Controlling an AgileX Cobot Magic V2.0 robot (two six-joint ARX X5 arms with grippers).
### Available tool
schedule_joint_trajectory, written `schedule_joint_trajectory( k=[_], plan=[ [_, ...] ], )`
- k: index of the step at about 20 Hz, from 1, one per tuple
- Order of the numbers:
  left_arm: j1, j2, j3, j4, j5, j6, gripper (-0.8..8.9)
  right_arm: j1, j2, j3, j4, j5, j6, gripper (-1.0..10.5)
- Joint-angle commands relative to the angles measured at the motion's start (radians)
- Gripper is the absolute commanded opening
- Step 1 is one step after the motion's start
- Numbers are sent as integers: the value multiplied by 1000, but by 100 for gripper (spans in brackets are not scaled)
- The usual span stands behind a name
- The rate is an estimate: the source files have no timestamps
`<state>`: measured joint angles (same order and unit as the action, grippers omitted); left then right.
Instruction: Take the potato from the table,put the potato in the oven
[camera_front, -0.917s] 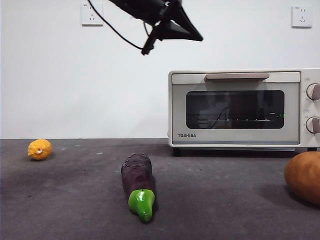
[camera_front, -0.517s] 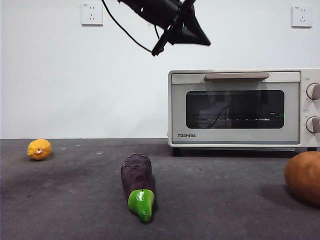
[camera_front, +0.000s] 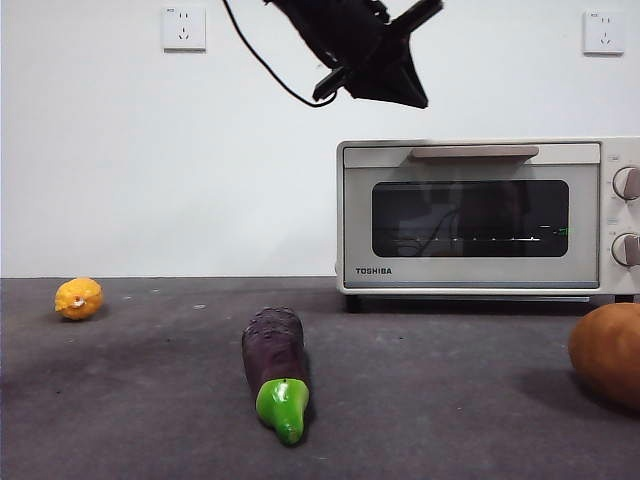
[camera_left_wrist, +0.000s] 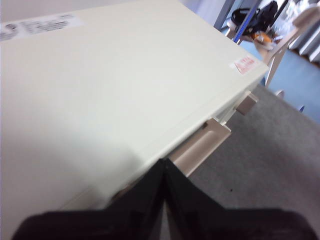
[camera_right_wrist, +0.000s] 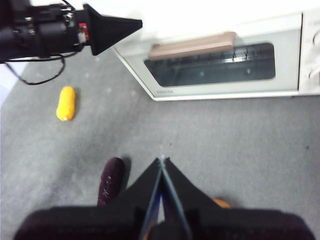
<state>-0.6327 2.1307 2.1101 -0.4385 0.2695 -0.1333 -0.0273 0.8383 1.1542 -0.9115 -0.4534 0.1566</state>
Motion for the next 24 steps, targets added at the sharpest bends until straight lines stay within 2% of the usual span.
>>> schedule_joint_trajectory(
  k=[1,6,10,24],
  plan=[
    [-18,33,1,8,-39,70,-6,2,13,5,6,-11,-12,1],
    [-24,83,1,24,-49,71,-6,2,21,6,23,-79,-23,1],
    [-21,98,1,27,-92,72,-6,2,22,8,23,-79,-30,1],
    [-61,114,1,-69,-110,103,-6,2,21,11,2,-82,-37,1]
  ],
)
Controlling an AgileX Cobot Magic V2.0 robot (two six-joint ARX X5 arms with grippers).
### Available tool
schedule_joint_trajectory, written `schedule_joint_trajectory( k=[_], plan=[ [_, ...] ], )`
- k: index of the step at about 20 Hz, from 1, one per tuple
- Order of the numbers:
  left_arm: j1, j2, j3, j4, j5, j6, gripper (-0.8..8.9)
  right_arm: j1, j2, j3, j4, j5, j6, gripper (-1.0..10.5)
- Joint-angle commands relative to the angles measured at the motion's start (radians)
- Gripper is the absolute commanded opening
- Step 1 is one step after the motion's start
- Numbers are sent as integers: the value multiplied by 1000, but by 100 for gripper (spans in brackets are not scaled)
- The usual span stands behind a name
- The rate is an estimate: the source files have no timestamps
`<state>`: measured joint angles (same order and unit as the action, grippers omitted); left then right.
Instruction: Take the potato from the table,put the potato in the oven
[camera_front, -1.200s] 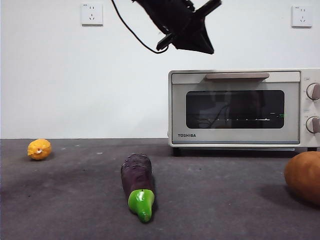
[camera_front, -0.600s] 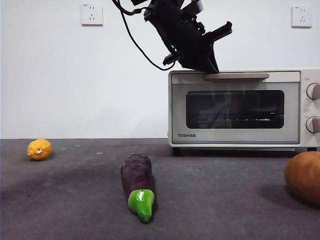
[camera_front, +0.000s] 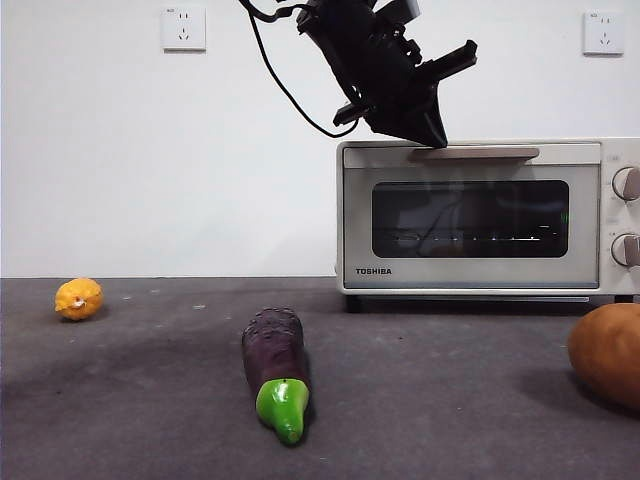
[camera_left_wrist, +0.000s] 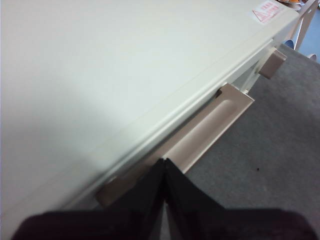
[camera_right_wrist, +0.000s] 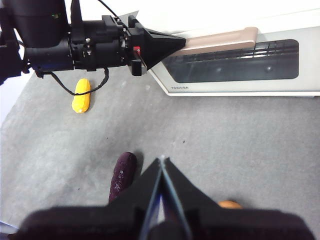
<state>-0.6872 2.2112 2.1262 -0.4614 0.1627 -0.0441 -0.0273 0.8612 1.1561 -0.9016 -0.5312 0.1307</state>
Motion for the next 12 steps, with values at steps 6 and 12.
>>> schedule_joint_trajectory(
  k=[6,12],
  plan=[
    [-8,34,-15,-93,-7,13,-6,2,-2,54,-67,-4,-39,1],
    [-37,59,-16,-145,-23,-2,-6,2,-2,192,-164,16,-84,1]
  ],
)
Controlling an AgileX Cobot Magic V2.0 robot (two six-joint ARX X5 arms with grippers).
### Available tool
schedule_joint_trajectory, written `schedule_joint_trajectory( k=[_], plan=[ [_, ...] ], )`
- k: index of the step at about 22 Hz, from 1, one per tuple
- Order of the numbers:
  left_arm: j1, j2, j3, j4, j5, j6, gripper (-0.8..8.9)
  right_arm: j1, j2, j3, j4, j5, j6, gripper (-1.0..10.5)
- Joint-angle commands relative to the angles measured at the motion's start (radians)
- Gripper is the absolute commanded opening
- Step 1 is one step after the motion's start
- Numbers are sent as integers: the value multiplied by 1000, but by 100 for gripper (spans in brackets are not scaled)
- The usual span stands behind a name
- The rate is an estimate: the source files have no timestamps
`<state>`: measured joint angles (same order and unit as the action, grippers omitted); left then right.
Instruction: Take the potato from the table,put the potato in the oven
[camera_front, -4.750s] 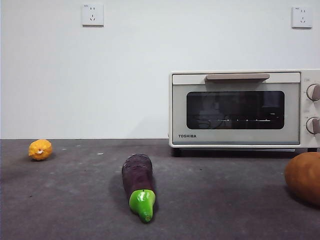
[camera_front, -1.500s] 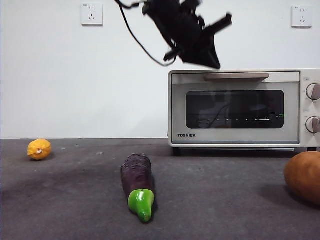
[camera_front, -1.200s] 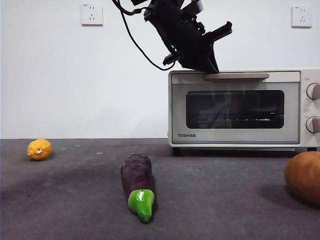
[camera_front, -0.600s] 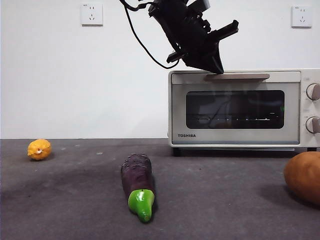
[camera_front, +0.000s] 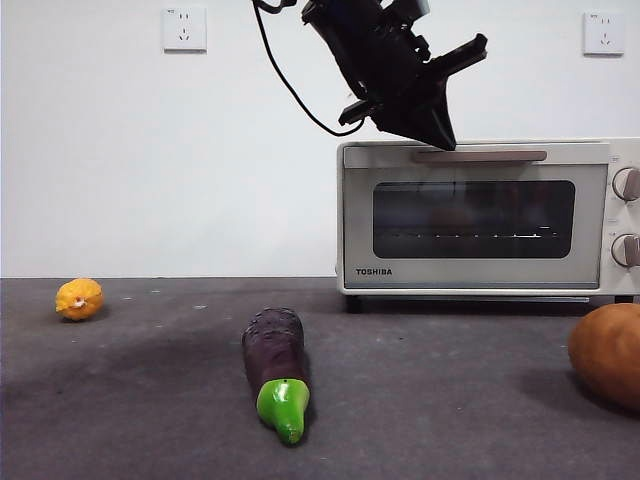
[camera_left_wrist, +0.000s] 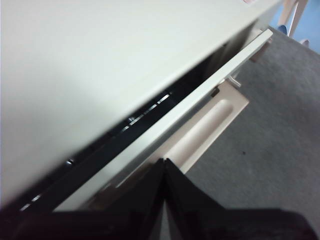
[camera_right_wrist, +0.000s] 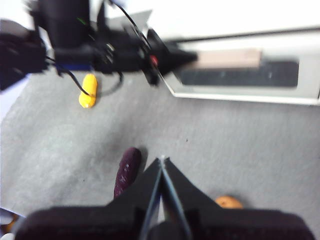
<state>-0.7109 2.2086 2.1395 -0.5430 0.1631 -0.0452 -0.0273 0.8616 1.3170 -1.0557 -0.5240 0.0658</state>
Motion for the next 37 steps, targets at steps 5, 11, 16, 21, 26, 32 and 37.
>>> schedule_joint_trajectory(
  k=[5,11,16,21,26,32,37],
  plan=[
    [-43,66,-29,-114,-108,-13,-6,2,-3,153,-90,93,-40,1],
    [-50,66,-30,-187,-120,-57,-6,2,-28,199,-138,165,-50,1],
    [-53,66,-30,-212,-137,-81,-6,2,-48,199,-167,191,-55,1],
    [-55,66,-31,-237,-137,-111,-6,2,-62,199,-189,227,-67,1],
    [-64,66,-31,-264,-137,-113,-6,2,-69,199,-203,230,-71,1],
    [-86,79,-32,-278,-138,-126,-6,2,-71,199,-206,256,-77,1],
    [-104,109,-32,-293,-137,-136,-6,2,-75,199,-209,256,-83,1]
  ],
)
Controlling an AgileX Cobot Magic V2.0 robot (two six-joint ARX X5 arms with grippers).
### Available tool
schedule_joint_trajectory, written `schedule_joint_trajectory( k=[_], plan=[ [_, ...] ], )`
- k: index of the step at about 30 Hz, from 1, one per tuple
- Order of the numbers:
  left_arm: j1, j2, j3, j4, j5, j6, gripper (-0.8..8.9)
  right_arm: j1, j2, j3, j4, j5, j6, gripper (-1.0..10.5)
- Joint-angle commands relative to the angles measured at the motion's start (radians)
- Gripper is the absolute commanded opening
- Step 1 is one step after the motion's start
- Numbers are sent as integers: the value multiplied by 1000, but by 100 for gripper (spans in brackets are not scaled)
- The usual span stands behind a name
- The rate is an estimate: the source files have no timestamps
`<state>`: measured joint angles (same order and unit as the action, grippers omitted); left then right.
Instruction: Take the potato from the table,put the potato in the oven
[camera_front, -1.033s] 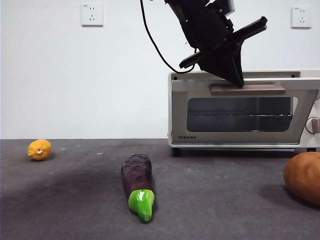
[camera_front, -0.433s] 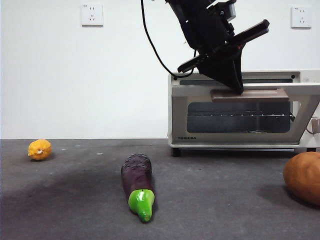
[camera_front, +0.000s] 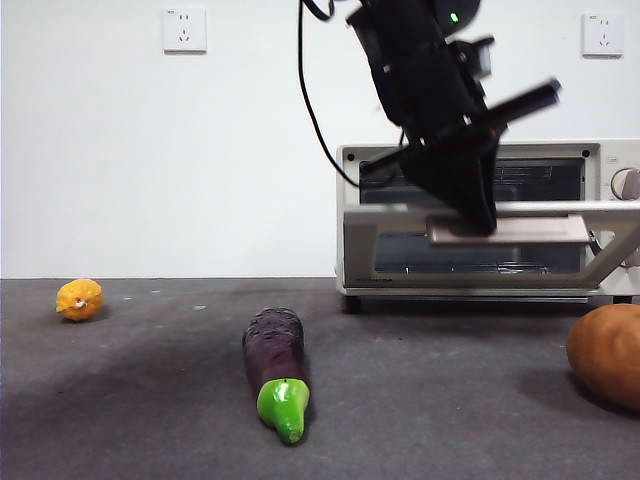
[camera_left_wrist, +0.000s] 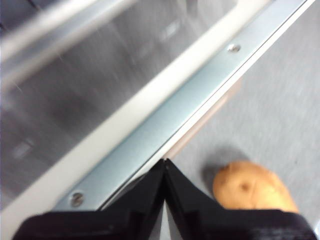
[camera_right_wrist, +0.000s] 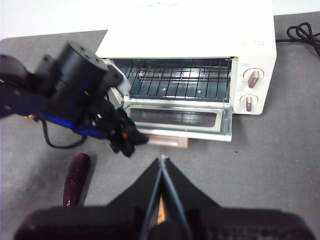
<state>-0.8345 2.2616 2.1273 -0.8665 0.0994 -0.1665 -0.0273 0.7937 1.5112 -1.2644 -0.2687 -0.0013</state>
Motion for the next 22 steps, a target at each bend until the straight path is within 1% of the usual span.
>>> schedule_joint_trajectory(
  k=[1,11,22],
  plan=[
    [13,66,-20,27,-73,-17,-6,2,-7,5,-2,2,-21,1],
    [-13,93,-20,2,-73,-18,-6,2,-6,5,-2,2,-26,1],
    [-31,87,-20,-66,-64,-12,-6,2,-5,5,-2,0,-26,1]
  ],
)
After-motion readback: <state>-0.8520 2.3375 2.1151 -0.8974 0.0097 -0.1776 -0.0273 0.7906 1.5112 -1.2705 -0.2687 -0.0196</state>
